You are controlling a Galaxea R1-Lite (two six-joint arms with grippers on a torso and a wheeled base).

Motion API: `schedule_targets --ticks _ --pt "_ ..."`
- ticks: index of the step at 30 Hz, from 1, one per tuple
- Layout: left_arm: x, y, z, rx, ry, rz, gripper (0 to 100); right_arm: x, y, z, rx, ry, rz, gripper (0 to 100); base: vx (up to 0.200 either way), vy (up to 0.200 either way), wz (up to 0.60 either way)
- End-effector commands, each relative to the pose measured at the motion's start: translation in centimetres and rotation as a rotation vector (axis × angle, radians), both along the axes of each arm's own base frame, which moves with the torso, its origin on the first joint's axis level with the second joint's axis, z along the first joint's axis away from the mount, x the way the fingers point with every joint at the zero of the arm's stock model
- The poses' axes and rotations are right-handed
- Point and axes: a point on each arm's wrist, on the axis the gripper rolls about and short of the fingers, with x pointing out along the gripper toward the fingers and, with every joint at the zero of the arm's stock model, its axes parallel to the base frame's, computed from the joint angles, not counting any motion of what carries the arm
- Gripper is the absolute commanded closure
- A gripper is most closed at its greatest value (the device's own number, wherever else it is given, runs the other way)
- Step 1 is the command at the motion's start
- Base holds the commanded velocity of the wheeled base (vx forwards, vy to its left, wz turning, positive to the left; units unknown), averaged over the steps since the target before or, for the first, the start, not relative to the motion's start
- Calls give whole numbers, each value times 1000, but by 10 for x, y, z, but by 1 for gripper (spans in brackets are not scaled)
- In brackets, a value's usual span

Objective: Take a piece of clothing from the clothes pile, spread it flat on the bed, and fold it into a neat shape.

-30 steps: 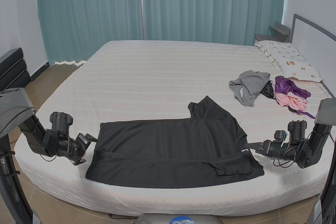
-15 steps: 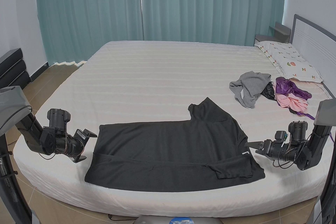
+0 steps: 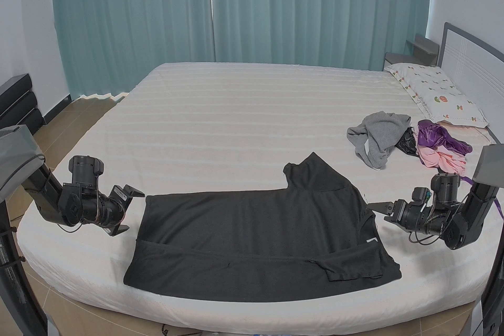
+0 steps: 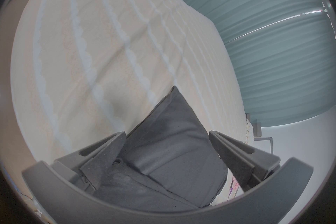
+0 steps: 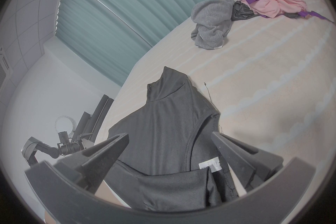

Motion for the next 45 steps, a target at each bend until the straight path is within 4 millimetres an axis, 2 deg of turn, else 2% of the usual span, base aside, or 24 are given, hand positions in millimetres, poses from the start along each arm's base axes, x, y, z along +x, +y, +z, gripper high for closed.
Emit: schedule_targets --ticks 1,4,5,6,8,9,10,13,16,22,28,45 --pt "12 1 8 5 -47 -1 0 8 11 15 -12 -36 7 0 0 0 0" --pt "28 0 16 12 -99 -8 0 16 23 21 17 -9 -20 0 0 0 0" --pt "28 0 16 12 -99 -8 0 16 23 21 17 -9 -20 0 0 0 0" --pt "40 0 13 23 -115 -19 0 21 27 20 41 3 -55 0 0 0 0" --pt "46 1 10 33 -121 -30 0 21 27 19 53 14 -70 0 0 0 0" --pt "58 1 2 58 -128 -55 0 22 27 14 74 39 -82 0 0 0 0" --pt "59 1 1 61 -130 -57 0 22 27 14 74 40 -84 0 0 0 0" --pt "80 0 -16 117 -152 -148 0 23 25 6 82 69 -101 0 0 0 0" --pt "91 -1 -28 148 -165 -245 0 21 27 4 80 79 -96 0 0 0 0" --pt "118 0 -39 188 -181 -279 0 18 29 1 79 96 -89 0 0 0 0" --pt "121 1 -49 205 -172 -292 0 16 28 -8 71 127 -95 0 0 0 0" --pt "121 2 -53 232 -155 -266 0 16 30 -9 66 129 -85 0 0 0 0"
